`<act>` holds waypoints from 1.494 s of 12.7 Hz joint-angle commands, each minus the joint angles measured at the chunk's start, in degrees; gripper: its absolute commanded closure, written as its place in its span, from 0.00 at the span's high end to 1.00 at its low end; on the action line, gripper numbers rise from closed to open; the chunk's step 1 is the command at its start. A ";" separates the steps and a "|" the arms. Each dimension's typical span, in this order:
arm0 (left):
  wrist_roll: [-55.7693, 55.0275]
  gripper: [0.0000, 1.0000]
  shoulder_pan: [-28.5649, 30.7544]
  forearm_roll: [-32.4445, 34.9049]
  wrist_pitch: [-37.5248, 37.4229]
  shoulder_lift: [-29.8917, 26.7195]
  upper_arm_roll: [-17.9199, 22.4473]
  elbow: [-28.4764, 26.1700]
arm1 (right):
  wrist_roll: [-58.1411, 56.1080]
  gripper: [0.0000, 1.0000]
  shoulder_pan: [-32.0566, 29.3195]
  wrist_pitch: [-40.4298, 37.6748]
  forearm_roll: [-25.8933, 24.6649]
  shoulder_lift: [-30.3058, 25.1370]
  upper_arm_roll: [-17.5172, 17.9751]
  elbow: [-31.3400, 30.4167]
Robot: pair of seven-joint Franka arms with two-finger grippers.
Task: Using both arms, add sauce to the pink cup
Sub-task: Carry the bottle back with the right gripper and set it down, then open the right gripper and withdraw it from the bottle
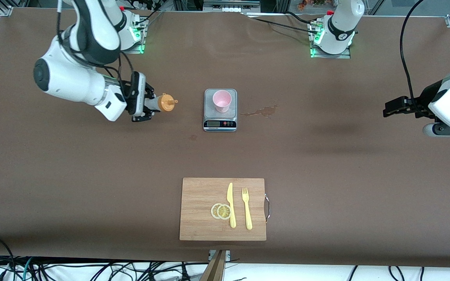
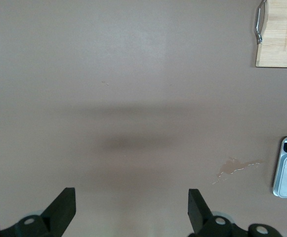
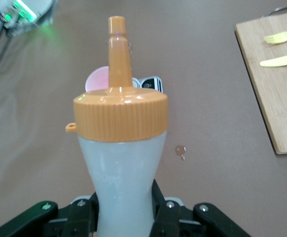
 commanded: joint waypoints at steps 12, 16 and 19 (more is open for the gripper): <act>1.10 1.00 0.11 0.59 -1.13 0.72 -0.56 1.87 | -52.40 0.12 -30.01 -40.02 23.16 26.63 0.11 5.94; 1.10 1.00 0.03 0.85 -1.13 0.72 -0.47 1.87 | -62.60 0.14 -40.46 -47.70 25.36 37.89 5.72 11.05; 1.02 1.00 0.29 0.94 -1.04 0.72 -0.56 1.87 | -64.56 0.18 -50.39 -47.70 25.18 43.61 14.24 14.49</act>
